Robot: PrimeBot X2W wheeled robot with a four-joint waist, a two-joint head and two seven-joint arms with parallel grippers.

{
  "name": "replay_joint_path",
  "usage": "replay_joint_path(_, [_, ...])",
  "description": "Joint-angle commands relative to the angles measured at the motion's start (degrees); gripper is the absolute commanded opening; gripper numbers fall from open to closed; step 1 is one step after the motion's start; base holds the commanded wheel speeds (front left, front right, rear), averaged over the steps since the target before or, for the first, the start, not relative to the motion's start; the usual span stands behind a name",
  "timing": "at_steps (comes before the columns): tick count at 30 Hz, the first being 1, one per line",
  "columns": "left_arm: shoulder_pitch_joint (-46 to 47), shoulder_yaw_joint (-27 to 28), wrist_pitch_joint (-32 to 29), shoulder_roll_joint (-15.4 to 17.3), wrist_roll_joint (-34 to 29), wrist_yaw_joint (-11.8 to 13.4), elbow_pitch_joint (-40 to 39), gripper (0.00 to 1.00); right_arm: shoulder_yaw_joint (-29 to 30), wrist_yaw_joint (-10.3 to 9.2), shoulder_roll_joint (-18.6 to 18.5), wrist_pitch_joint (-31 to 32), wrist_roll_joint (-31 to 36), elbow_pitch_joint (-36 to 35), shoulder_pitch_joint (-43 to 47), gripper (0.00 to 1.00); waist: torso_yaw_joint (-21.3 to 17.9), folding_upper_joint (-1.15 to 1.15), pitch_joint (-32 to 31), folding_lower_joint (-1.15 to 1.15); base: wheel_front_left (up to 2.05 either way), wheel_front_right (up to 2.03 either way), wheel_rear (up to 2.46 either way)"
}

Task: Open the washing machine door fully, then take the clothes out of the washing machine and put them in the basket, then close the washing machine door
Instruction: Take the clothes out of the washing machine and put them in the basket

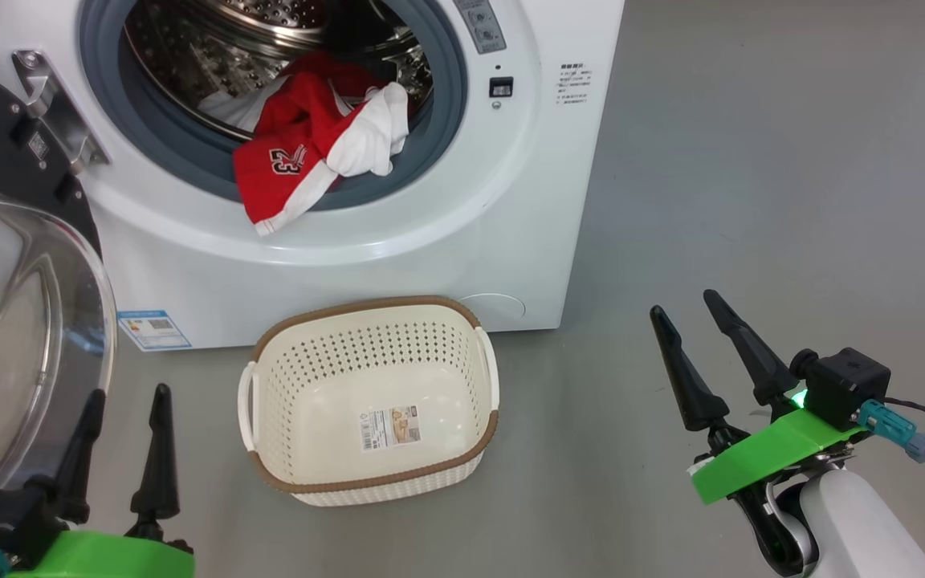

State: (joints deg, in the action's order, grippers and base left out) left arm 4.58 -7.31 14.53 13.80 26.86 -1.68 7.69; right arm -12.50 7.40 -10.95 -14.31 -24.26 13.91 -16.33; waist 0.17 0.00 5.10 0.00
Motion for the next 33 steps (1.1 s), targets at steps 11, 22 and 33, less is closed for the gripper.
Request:
replay_joint_path(11, [1.09,2.9,0.47,0.52,-0.22,-0.9,-1.07,1.0,-1.17,0.09,-0.02,-0.69,0.47,-1.26,0.02,1.0,-0.08,0.0,-0.16,0.0,0.0,0.0,0.0])
replay_joint_path(22, [1.15,3.1,0.47,0.28,0.1,-1.19,-0.96,1.0,-1.02,0.09,0.03,-0.69,0.59,-1.53,0.05,1.0,-0.15,0.0,-0.07,0.0,0.31,-0.31,0.0])
replay_joint_path(33, [1.12,3.28,0.47,0.33,0.08,-1.2,-1.0,1.0,-1.11,0.09,0.11,-0.69,0.59,-1.6,0.11,1.0,-0.31,0.0,0.12,0.0,0.99,-0.99,0.0])
